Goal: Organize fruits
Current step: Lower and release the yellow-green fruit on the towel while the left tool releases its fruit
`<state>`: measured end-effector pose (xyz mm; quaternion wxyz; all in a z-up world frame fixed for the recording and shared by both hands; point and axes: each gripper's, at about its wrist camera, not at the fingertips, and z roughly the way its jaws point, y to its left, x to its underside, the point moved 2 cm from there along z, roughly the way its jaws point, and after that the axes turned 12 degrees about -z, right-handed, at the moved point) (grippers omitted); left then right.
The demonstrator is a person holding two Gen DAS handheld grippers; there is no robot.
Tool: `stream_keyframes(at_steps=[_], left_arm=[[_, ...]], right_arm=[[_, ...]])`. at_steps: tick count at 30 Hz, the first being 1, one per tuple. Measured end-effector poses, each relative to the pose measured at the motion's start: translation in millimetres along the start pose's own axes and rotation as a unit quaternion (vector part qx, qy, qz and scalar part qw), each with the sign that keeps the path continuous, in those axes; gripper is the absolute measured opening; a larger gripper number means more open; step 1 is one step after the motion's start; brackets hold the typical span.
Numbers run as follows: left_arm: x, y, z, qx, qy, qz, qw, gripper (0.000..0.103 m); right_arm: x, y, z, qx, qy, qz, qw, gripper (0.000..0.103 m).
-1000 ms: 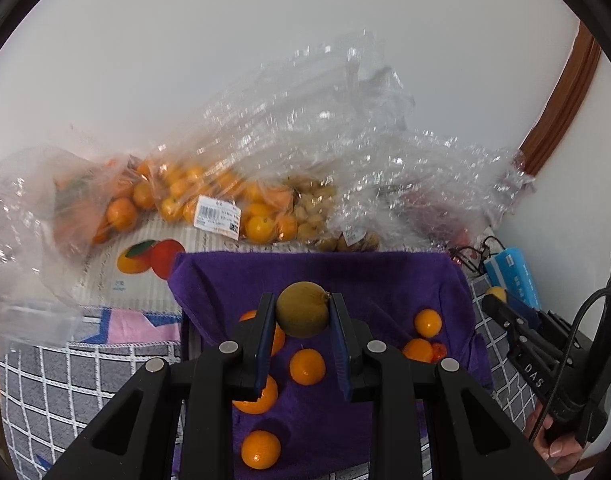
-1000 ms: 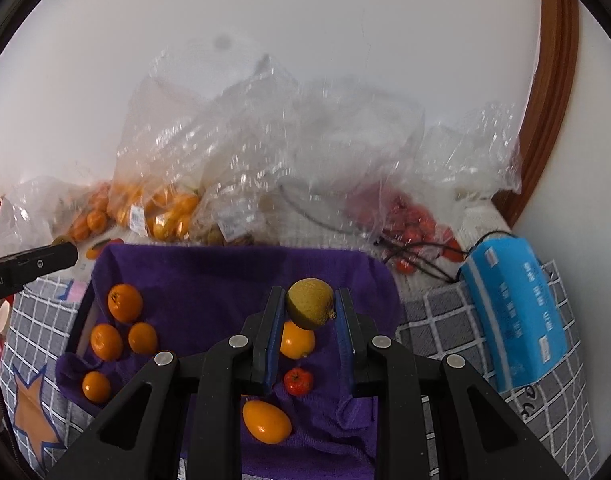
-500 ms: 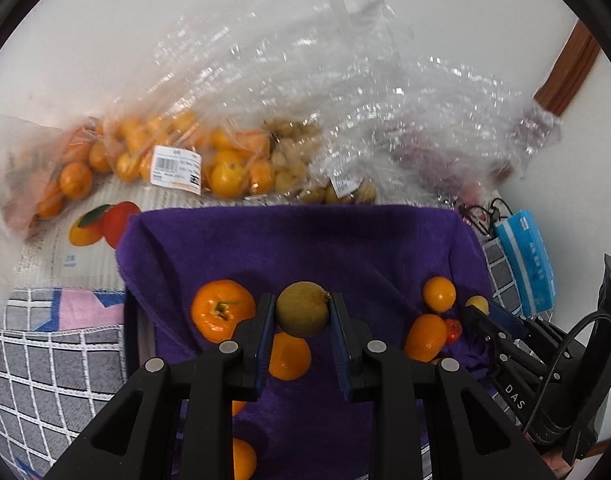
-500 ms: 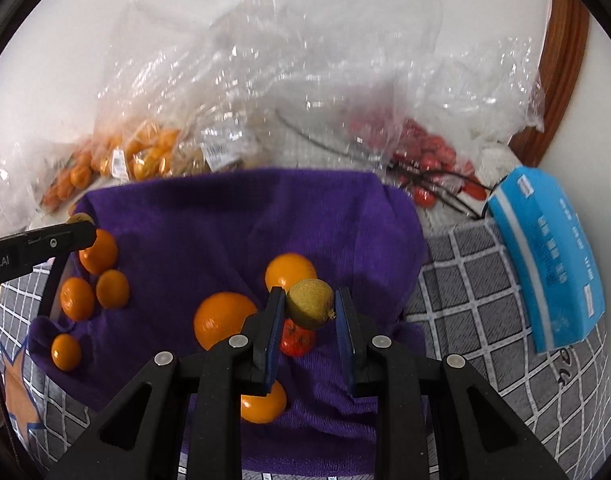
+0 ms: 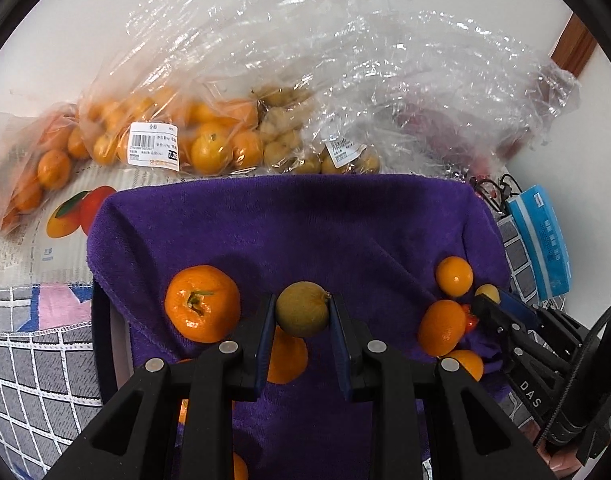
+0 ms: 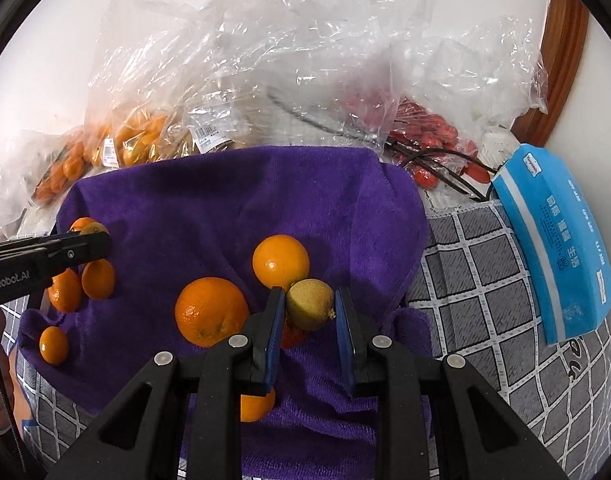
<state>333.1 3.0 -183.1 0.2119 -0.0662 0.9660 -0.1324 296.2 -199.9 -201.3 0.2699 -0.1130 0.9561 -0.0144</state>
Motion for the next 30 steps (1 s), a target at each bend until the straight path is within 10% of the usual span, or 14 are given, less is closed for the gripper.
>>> stream_keyframes(at_steps=[30], left_arm=[[-5,-23,40,0.0,0.004,0.023,0.9997,0.03]], right_arm=[[0,7,8,0.004,-0.017,-0.023,1.0,0.034]])
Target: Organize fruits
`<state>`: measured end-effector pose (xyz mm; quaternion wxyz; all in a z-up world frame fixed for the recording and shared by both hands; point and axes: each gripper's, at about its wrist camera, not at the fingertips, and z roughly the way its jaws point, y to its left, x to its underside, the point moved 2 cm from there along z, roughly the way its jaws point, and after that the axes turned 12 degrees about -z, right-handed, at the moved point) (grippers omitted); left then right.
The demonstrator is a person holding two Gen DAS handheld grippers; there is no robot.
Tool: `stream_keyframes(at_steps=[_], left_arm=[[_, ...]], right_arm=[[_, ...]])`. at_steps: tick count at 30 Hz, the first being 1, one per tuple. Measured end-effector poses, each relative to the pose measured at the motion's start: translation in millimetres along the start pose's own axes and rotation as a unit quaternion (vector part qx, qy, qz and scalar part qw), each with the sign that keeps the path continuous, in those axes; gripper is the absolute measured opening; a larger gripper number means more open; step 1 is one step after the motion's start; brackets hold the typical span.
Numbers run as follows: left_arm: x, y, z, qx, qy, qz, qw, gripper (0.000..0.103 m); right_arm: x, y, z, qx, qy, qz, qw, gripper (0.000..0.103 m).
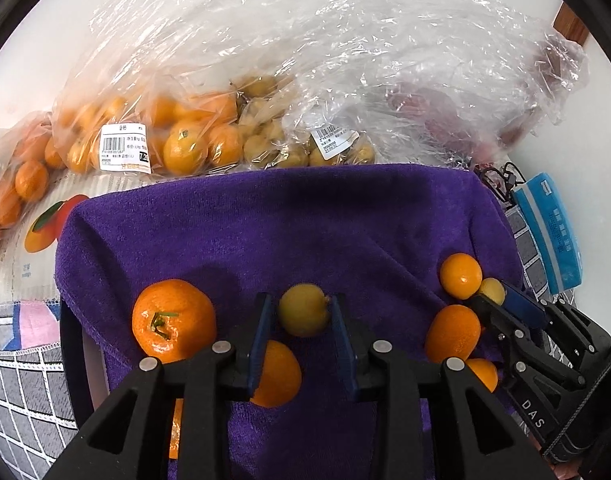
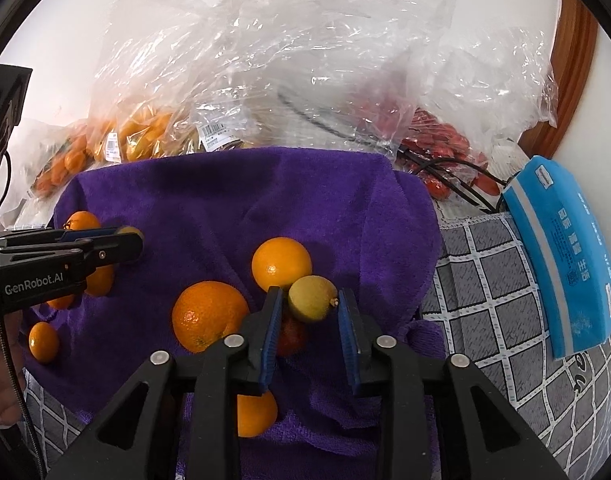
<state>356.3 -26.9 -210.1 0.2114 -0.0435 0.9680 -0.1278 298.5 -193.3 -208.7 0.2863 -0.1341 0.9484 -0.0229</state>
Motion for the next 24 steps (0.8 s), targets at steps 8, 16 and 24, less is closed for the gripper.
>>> stream_keyframes(at_steps=[8,16,24], left_arm=[[3,-1,-7,-0.003,0.005,0.007,1.0,0.04],[8,-2,-18,-0.008,0.001,0.011,0.9999,0.048],[17,0,-43,-0.009,-0.008,0.013,0.9998,0.055]], right_arm=[[1,1,-1,0.005,0.001,-0.008,1.0,0.038],[3,5,-11,0.008,-0.004,-0.01,1.0,0.049],[7,9,-24,0.003,-0.011,-0.003,1.0,0.058]])
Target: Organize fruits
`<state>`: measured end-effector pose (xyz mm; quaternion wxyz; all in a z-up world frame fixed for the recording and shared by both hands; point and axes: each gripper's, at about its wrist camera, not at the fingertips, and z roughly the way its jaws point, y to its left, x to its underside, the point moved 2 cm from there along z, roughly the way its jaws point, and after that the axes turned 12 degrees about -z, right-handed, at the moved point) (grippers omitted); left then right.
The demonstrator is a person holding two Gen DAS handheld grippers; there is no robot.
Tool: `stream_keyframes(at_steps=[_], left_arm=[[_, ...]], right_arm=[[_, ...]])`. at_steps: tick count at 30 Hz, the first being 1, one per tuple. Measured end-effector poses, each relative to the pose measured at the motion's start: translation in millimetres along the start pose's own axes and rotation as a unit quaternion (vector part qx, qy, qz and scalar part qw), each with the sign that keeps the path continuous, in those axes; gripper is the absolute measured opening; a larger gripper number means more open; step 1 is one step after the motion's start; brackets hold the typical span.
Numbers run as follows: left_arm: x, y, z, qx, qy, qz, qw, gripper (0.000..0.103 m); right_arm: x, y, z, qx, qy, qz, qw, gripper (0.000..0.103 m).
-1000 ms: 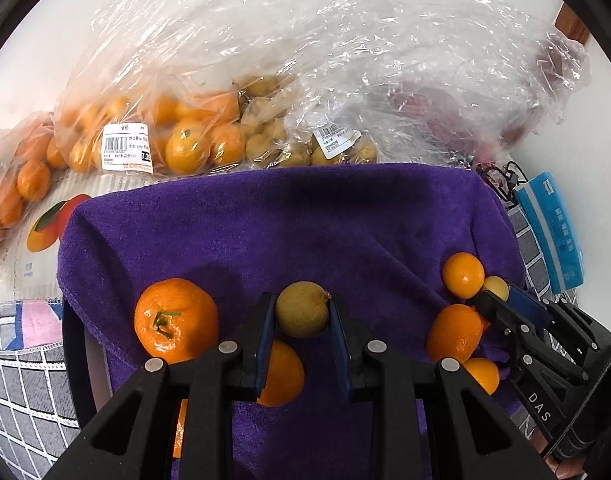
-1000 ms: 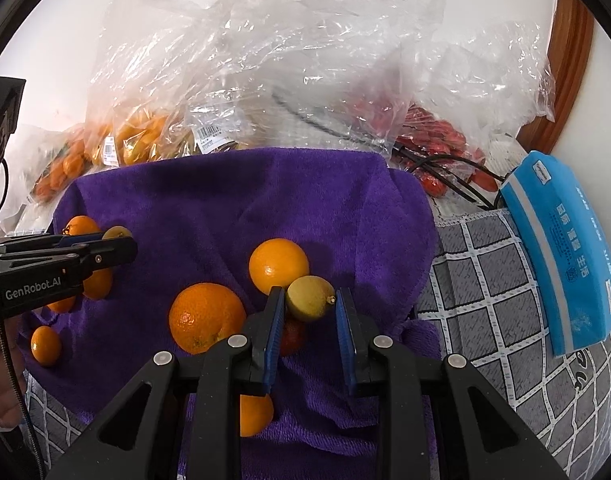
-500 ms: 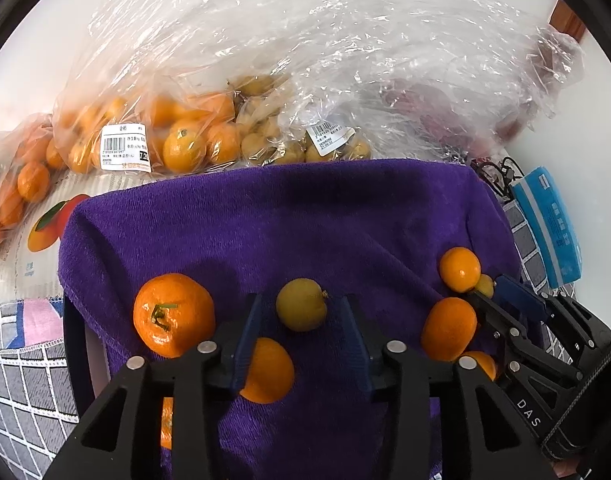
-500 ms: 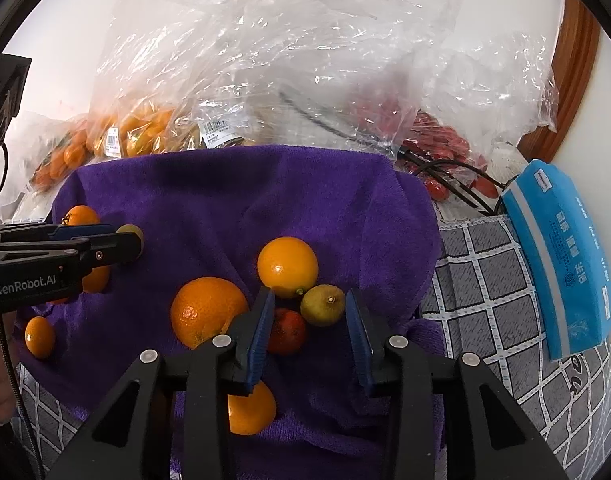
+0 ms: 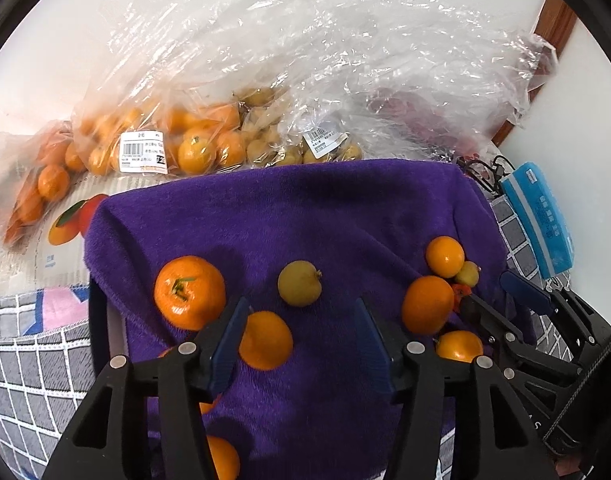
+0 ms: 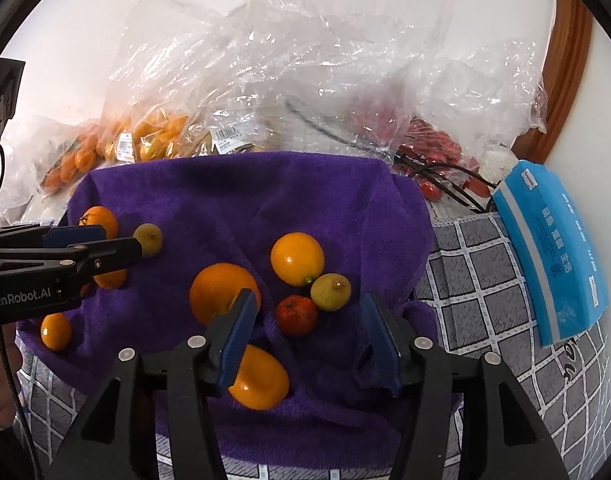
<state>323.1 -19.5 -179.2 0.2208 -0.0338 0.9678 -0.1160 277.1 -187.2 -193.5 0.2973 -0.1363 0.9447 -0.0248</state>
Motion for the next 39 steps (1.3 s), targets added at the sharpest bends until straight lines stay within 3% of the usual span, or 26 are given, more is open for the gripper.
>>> stream_keyframes(at_steps=[9,20,28,39], left_arm=[[16,12,-28,0.0,-0.008,-0.005,1.0,0.058],[34,19,-70,-0.012,-0.036,-0.014,0.9992,0.062],[52,26,-115,-0.019,-0.073,-0.036,0.9965,0.065],[98,22,-197,-0.027,-0.147,-0.042,0.9879,0.076]], right_arm=[[6,8,-11,0.002,0.004,-0.001,1.0,0.06],[4,12,-58,0.012,-0.025,0.008,1.0,0.073],[10,19,-109,0.007,-0.05,0.012,0.999,0.073],[38,33,-180,0.015,-0.08,0.014,0.997,0.074]])
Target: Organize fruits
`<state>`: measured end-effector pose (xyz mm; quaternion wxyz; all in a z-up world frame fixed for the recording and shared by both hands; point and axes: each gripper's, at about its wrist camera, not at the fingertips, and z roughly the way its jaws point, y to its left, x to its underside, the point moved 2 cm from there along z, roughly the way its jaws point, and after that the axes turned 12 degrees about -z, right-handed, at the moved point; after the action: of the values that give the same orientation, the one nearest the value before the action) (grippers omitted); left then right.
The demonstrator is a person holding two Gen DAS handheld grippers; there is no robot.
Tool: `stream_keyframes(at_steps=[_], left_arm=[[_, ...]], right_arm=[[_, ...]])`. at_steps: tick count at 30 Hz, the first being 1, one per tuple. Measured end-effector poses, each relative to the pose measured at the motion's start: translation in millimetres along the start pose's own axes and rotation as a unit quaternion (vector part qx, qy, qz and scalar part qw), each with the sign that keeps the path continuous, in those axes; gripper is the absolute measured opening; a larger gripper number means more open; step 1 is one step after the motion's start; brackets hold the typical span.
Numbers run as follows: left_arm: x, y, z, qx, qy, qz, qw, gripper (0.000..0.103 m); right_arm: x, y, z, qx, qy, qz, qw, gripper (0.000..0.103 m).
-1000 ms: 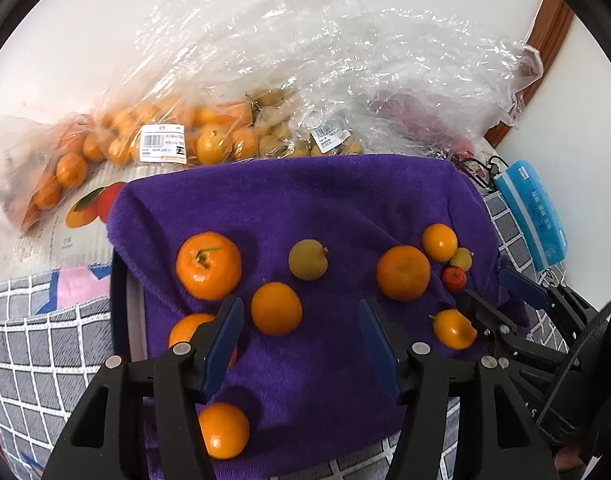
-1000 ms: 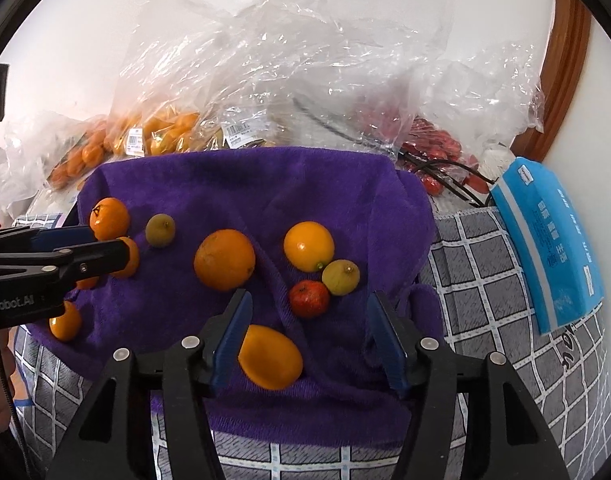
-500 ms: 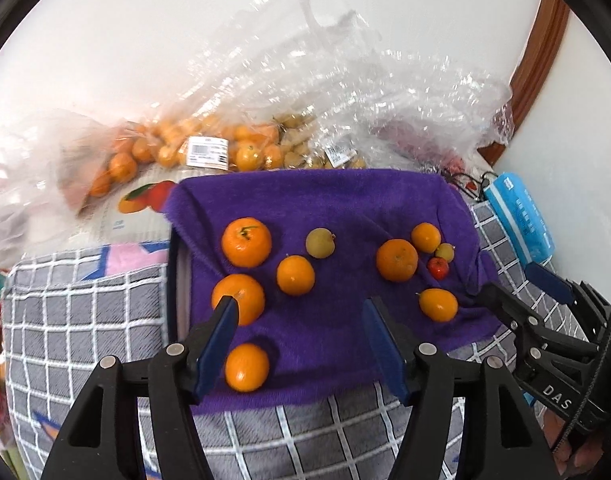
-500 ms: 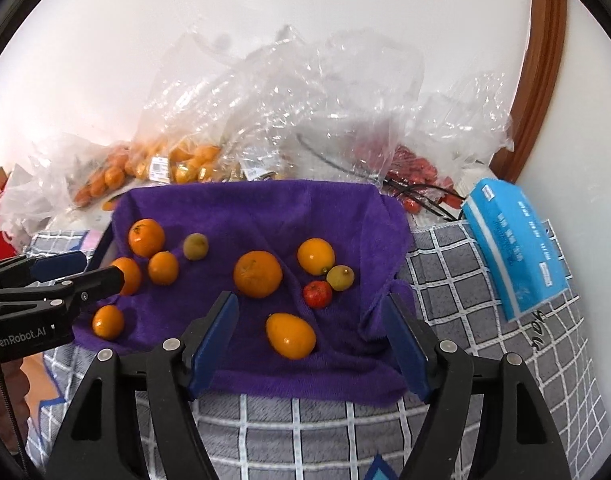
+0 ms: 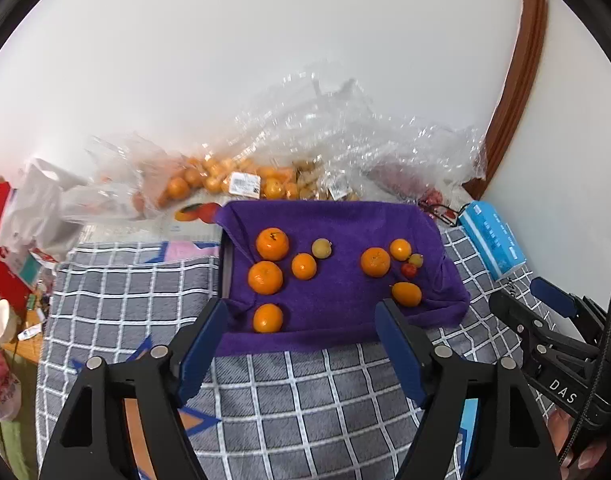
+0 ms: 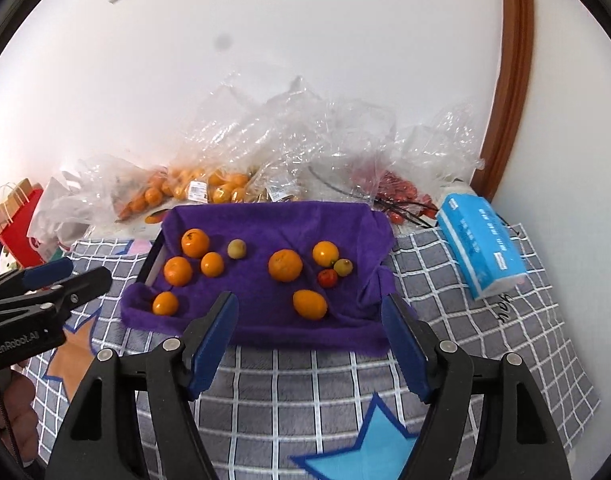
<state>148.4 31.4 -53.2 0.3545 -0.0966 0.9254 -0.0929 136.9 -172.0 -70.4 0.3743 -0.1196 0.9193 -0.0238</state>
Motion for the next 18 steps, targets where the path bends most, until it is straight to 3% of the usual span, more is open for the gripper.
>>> stream_keyframes(at_steps=[4,11,18], left_arm=[[11,-1,-26,-0.007,-0.025,0.002,0.9997,0.08],[31,-8,-64,-0.023,-0.067,0.008,0.9974,0.09],[46,-11,-84,-0.027,-0.085,0.007,0.996,0.09]], right_arm=[[11,1,-23,0.0,-0.018,0.008,1.0,0.09],[27,-2,-56,0.003,-0.039,0.018,0.999,0.099],[37,-4,-77,0.021,-0.05,0.02,0.998,0.102]])
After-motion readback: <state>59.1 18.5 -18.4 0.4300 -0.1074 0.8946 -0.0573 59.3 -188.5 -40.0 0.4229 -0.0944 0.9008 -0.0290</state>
